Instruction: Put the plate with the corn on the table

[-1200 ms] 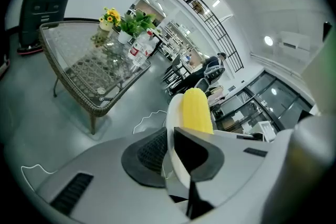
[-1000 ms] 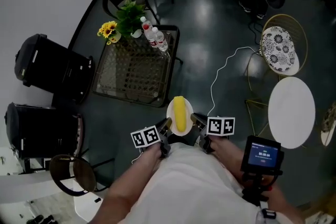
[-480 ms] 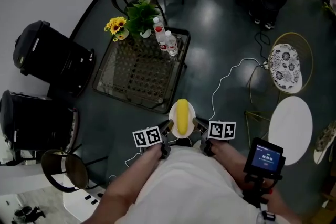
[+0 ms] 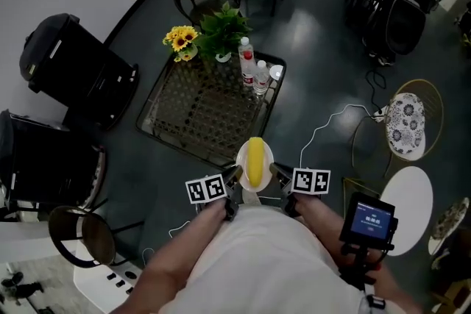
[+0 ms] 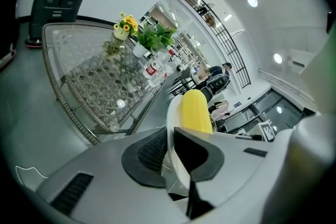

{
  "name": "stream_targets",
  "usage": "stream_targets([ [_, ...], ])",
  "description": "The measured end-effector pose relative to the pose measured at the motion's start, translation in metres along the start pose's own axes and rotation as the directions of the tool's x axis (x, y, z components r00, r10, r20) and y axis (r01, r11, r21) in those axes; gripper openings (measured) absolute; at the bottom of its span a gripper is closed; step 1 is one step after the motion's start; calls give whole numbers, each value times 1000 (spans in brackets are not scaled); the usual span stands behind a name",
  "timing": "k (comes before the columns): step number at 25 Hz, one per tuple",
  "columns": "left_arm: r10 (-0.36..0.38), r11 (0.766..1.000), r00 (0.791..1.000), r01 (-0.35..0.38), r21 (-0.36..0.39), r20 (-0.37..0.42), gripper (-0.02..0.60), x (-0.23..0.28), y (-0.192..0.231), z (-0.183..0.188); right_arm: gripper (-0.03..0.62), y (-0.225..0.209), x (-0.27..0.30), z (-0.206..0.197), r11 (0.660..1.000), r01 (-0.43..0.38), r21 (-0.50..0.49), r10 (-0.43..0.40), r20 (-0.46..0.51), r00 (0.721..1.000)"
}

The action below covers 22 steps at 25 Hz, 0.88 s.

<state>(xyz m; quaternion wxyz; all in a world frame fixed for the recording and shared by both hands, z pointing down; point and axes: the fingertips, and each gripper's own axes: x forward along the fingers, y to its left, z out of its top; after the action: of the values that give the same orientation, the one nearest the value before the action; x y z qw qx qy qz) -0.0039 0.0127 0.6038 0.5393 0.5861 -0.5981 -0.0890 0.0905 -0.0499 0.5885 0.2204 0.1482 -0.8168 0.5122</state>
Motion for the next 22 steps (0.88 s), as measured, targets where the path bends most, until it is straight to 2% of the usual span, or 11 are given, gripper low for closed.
stream_targets([
  [7,13,1000,1000,-13,-9,21,44,-10,27,35,40,20,40,14,1000,7,-13,-7,-19,1000],
  [22,4,995,992,8,-97,130,43,-28,52,67,40,45,81,30,997,-19,-75,12,-95,995],
])
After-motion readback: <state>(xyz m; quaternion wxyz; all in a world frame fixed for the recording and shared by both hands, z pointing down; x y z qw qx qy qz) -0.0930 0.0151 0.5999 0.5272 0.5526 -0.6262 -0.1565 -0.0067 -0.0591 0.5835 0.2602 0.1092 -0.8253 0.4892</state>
